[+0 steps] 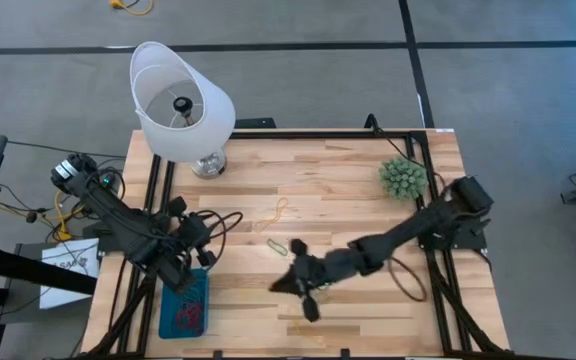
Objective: Pick and place items into bin
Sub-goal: Put the yellow rubber band into the blue bin
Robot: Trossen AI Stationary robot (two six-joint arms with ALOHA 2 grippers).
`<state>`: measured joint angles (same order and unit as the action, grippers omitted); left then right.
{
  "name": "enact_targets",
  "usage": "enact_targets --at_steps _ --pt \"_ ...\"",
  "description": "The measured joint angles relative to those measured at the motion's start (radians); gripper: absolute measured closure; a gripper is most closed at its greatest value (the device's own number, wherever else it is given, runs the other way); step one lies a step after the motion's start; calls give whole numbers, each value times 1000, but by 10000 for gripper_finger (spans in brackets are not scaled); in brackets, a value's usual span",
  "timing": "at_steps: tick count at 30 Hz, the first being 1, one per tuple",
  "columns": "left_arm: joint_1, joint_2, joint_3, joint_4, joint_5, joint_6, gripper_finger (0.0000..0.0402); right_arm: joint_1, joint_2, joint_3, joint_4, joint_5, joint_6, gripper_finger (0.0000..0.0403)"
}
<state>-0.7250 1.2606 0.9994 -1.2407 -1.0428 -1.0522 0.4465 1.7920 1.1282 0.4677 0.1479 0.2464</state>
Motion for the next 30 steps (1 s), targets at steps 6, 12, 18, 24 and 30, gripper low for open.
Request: enact_targets --at_steps 6,12,18,24,30 --pt "0 -1 127 -295 -131 -214 315 -107 194 176 88 -49 -105 402" --pt "18 -47 162 -280 -237 -176 315 -152 462 498 80 -127 -140 402" --pt "30 -50 160 -331 -192 -199 315 -163 678 829 -17 -127 -142 403" --pt "29 -49 160 -330 -189 -191 315 -175 867 1117 -135 -133 -142 400" --pt "29 -49 160 -330 -171 -191 315 -181 961 1208 -247 -150 -136 354"
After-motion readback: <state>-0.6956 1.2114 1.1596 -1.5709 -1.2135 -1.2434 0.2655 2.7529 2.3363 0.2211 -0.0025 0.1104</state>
